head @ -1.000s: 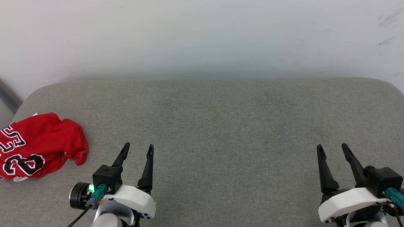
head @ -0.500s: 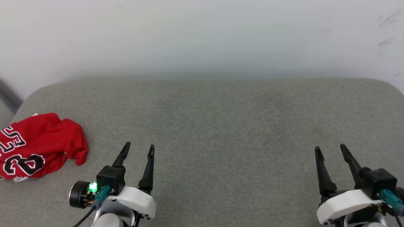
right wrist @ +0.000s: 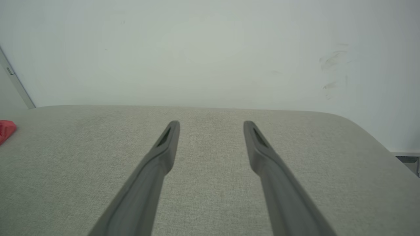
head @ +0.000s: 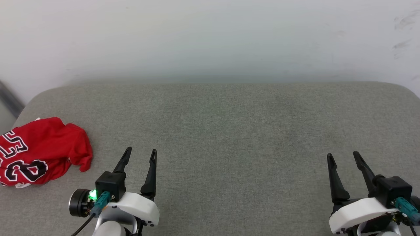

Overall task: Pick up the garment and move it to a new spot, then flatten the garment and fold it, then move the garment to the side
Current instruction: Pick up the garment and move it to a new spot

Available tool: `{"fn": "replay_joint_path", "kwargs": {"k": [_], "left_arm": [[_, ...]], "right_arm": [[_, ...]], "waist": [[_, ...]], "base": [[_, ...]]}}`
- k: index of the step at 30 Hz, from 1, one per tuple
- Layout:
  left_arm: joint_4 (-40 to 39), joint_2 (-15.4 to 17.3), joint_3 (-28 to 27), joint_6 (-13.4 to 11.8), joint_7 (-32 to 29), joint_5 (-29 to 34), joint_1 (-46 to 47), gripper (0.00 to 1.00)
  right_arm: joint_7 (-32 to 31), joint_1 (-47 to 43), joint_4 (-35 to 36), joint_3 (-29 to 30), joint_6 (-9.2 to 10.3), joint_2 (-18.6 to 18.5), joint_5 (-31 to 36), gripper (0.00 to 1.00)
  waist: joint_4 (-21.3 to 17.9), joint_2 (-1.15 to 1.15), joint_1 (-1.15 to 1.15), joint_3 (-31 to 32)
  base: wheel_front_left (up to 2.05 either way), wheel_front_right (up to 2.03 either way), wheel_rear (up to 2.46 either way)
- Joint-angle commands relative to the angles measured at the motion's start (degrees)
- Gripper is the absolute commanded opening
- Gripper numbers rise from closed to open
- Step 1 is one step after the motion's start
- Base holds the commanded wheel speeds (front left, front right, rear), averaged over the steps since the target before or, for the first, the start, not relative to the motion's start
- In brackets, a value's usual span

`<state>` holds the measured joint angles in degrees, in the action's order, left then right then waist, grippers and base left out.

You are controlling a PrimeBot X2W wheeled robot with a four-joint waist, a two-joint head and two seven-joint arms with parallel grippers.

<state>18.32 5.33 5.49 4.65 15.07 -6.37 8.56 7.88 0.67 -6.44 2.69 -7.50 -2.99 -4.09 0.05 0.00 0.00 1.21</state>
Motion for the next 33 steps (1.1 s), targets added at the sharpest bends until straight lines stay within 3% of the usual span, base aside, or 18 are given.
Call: {"fn": "replay_joint_path", "kwargs": {"k": [1,6,25,33], "left_arm": [[0.0,0.1,-0.2,0.2,0.2,-0.3,0.0,1.0],[0.2,-0.1,-1.2,-0.2,0.2,-0.6,0.3,1.0],[-0.7,0.6,-6.5,-0.7,0.1,-1.9,0.6,1.0],[-0.8,0.3,-8.1,-0.5,0.1,-2.2,-0.2,1.0]], "right_arm": [[0.3,0.2,0.0,-0.1,0.02,0.2,-0.2,1.0],[0.1,-0.3,0.8,-0.6,0.02,0.2,-0.2,1.0],[-0.6,2.1,1.5,-3.0,0.02,0.1,-0.6,1.0],[-0.7,2.5,1.4,-3.5,0.02,0.1,-1.0,1.0]], "waist": [[0.2,0.0,0.0,0.0],[3.0,0.0,0.0,-0.2],[20.4,0.0,0.0,-1.0],[24.4,0.0,0.0,-1.0]], "base": [[0.0,0.0,0.0],[0.0,0.0,0.0],[0.0,0.0,0.0],[0.0,0.0,0.0]]}}
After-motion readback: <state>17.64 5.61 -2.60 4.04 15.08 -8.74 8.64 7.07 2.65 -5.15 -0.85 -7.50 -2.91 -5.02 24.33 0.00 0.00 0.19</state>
